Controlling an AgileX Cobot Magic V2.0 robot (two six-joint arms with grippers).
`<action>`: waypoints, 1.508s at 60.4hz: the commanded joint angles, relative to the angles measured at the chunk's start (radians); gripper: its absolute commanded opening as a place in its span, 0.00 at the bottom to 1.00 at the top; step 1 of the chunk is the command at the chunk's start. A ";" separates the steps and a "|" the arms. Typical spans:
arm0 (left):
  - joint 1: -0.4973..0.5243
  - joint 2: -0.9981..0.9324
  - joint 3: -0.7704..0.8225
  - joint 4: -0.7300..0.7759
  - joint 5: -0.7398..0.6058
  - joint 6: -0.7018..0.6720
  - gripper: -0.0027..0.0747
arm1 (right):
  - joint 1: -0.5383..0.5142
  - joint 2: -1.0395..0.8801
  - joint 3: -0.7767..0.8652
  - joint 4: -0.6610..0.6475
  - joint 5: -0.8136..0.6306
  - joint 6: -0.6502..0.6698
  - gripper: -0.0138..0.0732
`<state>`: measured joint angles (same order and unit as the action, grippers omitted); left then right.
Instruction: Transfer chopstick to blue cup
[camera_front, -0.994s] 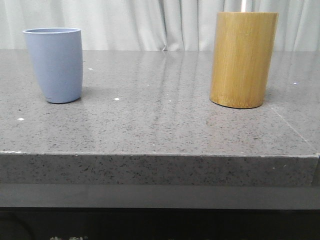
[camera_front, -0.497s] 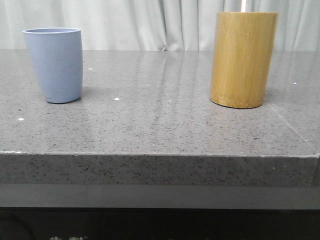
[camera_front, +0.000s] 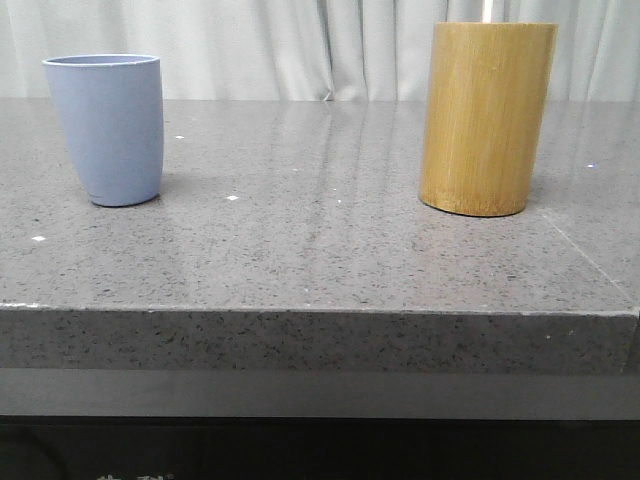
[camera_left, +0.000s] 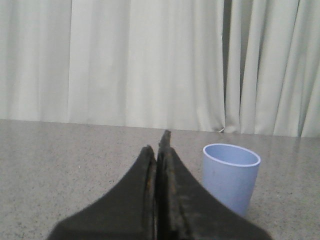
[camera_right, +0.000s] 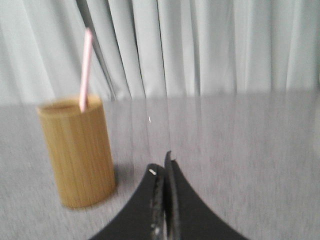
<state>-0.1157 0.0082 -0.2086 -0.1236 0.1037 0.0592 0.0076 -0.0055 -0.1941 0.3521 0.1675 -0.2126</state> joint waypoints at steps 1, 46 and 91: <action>0.004 0.078 -0.140 0.018 0.060 -0.009 0.01 | -0.005 0.059 -0.124 -0.032 0.013 -0.001 0.04; 0.004 0.491 -0.442 0.055 0.130 -0.002 0.67 | -0.005 0.465 -0.457 -0.031 0.222 -0.001 0.64; -0.029 0.776 -0.712 0.046 0.373 0.079 0.83 | -0.005 0.465 -0.457 -0.020 0.235 -0.001 0.83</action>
<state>-0.1193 0.7094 -0.8157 -0.0684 0.4810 0.1203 0.0076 0.4474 -0.6131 0.3208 0.4702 -0.2126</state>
